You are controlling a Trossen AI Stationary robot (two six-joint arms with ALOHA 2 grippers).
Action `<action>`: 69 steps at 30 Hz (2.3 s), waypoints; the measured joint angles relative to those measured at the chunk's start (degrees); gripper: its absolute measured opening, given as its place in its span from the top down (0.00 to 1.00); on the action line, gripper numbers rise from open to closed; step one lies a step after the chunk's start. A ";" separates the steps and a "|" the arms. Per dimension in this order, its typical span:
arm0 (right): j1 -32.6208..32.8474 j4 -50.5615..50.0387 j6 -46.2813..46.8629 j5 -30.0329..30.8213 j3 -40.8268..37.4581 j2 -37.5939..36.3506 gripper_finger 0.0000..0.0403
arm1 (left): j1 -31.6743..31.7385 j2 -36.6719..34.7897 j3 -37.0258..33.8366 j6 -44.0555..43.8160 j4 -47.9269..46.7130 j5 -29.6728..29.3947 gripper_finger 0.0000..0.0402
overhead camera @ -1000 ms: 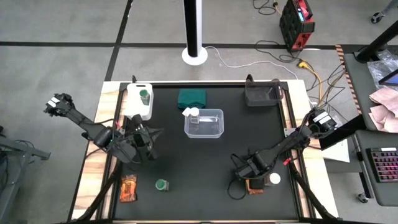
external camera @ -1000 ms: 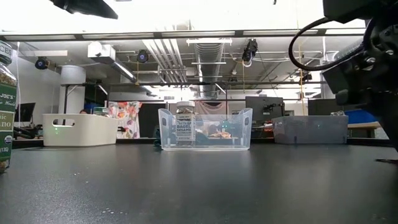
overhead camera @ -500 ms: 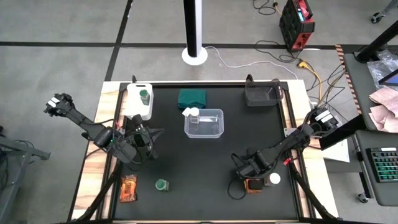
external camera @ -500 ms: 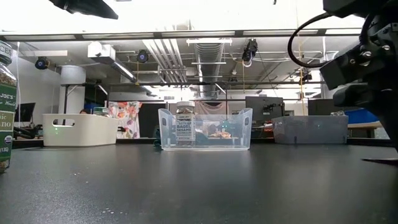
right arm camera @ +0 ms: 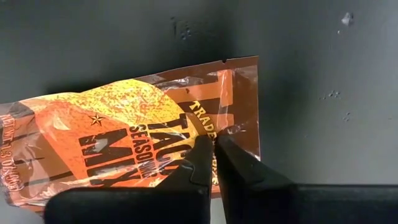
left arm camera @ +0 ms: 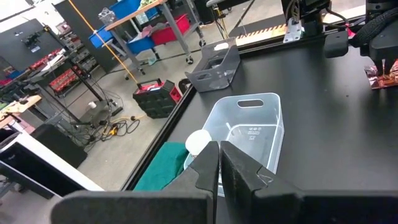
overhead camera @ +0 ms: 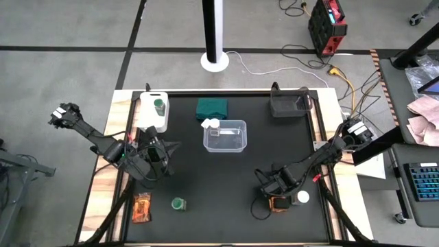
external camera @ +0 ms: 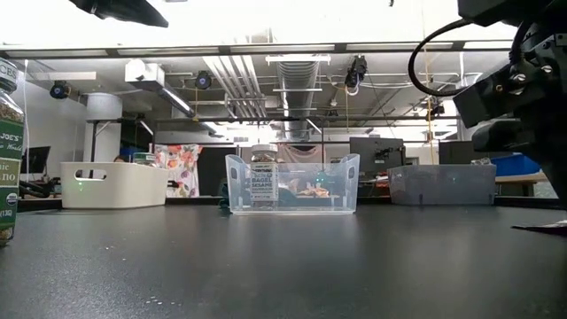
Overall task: Sort spices by type
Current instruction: Put the bottom right spice pack into the black bin
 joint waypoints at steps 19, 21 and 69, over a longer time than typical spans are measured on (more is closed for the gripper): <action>-6.25 -12.45 6.05 -0.25 4.61 -1.97 0.98 | 0.00 0.00 0.00 0.04 -0.02 0.02 1.00; -8.66 -14.45 9.20 -3.03 4.57 -2.18 0.98 | 0.00 0.00 0.00 0.03 0.00 0.02 1.00; -6.10 4.48 -6.93 -2.54 -4.53 -3.87 0.48 | 0.02 -0.01 0.00 -0.70 -0.34 0.63 1.00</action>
